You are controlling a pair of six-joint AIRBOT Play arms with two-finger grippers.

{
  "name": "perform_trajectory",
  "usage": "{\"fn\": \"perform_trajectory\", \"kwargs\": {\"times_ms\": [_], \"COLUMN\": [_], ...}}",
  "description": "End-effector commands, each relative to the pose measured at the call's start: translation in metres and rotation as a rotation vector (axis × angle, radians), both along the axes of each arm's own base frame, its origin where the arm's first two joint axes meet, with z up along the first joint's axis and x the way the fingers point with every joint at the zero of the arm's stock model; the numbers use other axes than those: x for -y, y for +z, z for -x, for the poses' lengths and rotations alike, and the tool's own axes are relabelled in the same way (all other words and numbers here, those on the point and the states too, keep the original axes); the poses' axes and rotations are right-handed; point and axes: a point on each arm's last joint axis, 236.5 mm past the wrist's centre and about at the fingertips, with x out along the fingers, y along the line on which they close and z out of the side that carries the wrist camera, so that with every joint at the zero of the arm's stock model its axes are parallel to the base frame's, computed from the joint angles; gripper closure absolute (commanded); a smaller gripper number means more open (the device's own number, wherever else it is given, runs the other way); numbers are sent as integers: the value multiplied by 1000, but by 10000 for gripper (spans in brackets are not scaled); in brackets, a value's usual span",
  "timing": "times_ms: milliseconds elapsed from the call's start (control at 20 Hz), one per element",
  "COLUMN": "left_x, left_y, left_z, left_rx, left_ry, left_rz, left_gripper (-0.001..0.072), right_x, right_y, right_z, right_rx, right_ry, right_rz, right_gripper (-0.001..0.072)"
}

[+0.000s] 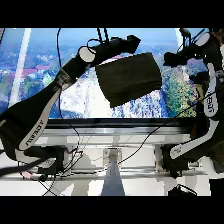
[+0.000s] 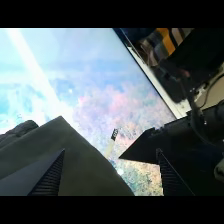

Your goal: Fold the clothes and pants, and hang the long-sleeved shirts on hangers.

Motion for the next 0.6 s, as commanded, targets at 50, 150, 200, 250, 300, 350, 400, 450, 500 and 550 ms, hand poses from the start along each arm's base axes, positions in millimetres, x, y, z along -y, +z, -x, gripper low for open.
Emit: {"fn": "perform_trajectory", "kwargs": {"times_ms": [50, 150, 200, 250, 300, 350, 400, 450, 500, 550], "left_x": [-6, -6, -6, -6, -5, -5, -5, -5, -5, -5], "left_y": [1, 1, 1, 0, -1, -3, -4, -3, -3, -3], "left_z": [1, 1, 1, 1, 0, 0, 0, 0, 0, 0], "left_rx": [-7, -7, -8, -9, -11, -13, -14, -14, -14, -14], "left_ry": [-18, -19, -18, -18, -18, -18, -19, -19, -19, -19], "left_rz": [-9, -9, -9, -10, -11, -12, -13, -12, -12, -13], "left_gripper": [65, 66, 65, 66, 66, 66, 65, 66, 66, 66], "right_x": [-14, -7, -11, -18, -22, -23, -25, -25, -27, -27], "right_y": [8, -11, -16, -22, -28, -34, -38, -42, -47, -55], "right_z": [-7, -5, -4, -3, -6, -12, -19, -27, -30, -30], "right_rx": [19, 12, 5, 4, 10, 31, 43, 42, 28, 1], "right_ry": [-3, 24, 49, 75, 91, 95, 73, 18, -23, -50], "right_rz": [-241, -120, -87, -59, -23, 19, 38, 33, 19, 10], "right_gripper": [118, 77, 77, 77, 76, 76, 76, 76, 76, 76]}}
